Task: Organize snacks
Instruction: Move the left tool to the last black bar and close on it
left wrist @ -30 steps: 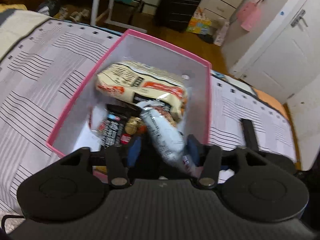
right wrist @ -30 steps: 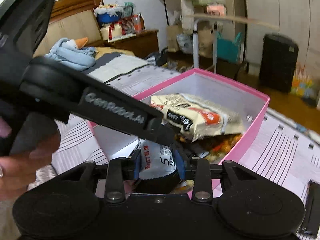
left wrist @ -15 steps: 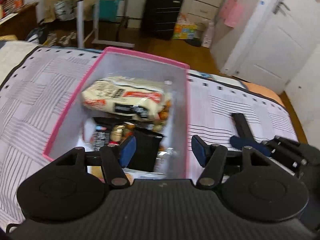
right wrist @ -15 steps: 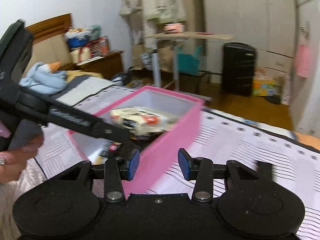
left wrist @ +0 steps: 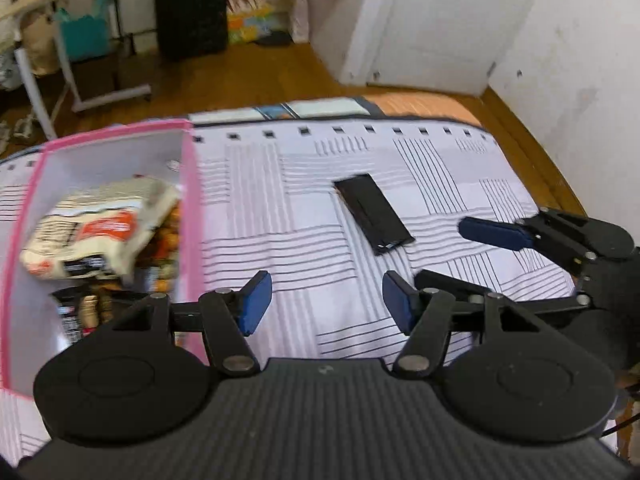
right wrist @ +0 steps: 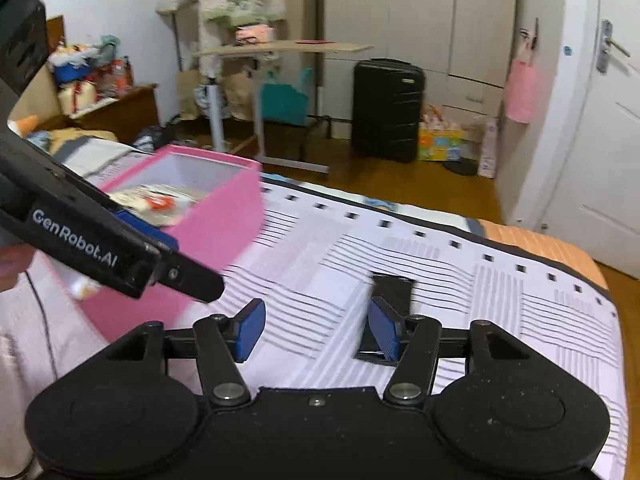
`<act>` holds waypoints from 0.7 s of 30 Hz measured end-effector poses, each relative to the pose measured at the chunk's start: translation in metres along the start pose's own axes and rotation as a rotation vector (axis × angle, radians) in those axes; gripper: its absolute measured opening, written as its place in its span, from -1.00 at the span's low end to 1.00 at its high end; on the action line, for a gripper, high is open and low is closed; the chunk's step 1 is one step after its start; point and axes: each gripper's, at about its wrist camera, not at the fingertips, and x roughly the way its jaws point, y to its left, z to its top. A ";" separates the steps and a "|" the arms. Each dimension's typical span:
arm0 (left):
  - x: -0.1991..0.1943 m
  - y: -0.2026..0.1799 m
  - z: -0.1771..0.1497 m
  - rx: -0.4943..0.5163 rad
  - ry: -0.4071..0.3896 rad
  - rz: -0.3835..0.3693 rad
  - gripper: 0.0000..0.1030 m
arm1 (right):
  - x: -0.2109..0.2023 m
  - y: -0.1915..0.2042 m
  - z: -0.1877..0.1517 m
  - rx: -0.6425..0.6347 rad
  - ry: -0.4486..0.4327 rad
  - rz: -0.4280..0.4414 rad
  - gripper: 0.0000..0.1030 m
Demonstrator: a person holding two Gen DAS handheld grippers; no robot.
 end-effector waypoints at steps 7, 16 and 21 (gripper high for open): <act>0.066 -0.010 0.004 -0.089 0.030 -0.069 0.10 | 0.030 -0.040 -0.021 0.070 0.008 0.012 0.22; 0.132 -0.013 0.003 -0.198 -0.049 -0.122 -0.03 | 0.079 -0.051 -0.037 0.033 0.074 0.035 0.31; 0.169 -0.009 -0.003 -0.210 -0.017 -0.139 -0.03 | 0.107 -0.051 -0.034 -0.039 0.144 0.059 0.32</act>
